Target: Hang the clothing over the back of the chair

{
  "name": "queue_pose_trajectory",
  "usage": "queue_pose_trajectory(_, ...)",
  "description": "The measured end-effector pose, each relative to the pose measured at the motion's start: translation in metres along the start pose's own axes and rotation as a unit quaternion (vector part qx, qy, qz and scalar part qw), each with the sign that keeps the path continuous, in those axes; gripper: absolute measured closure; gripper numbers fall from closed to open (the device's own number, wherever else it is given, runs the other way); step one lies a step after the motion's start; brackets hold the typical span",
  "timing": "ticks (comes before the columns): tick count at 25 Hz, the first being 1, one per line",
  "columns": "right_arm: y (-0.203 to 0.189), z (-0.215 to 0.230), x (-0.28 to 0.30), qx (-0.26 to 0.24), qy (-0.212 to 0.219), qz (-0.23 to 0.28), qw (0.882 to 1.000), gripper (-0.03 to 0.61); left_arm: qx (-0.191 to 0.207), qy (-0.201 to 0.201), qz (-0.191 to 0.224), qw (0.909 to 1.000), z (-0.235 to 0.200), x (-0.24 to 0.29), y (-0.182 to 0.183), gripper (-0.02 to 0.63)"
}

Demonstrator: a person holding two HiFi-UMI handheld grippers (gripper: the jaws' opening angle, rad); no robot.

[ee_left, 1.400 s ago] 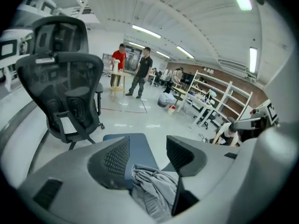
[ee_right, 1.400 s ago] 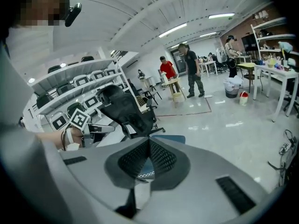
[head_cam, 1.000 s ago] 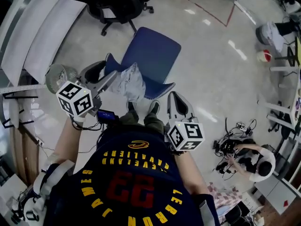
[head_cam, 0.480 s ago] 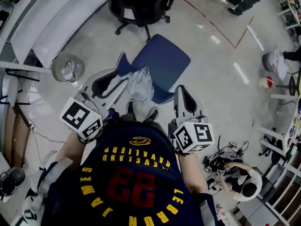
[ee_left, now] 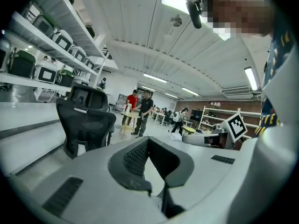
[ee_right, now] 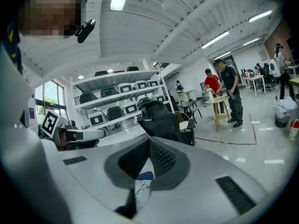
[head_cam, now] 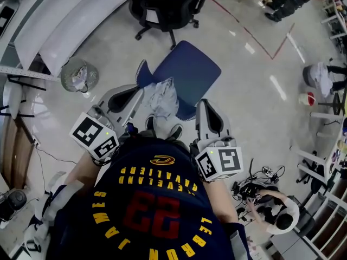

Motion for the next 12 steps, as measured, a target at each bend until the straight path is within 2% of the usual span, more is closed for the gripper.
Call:
queue_pose_trajectory(6, 0.0031, 0.0019, -0.0012, -0.007, -0.009, 0.007, 1.0, 0.571, 0.017, -0.015, -0.009, 0.9997, 0.0089, 0.0079, -0.0013, 0.611)
queue_pose_trajectory(12, 0.0016, -0.0026, -0.0007, -0.017, -0.004, 0.005, 1.0, 0.571, 0.016, -0.021, -0.01, 0.9996, 0.0094, 0.0082, -0.0045, 0.611)
Point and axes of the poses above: the fingertips, and each gripper's own axes: x forward along the fingers, z to its right, y out of its top, the point moved 2 cm from there along -x, backward along the fingers, and after that the axes turned 6 degrees about -y, right-handed, at the moved point
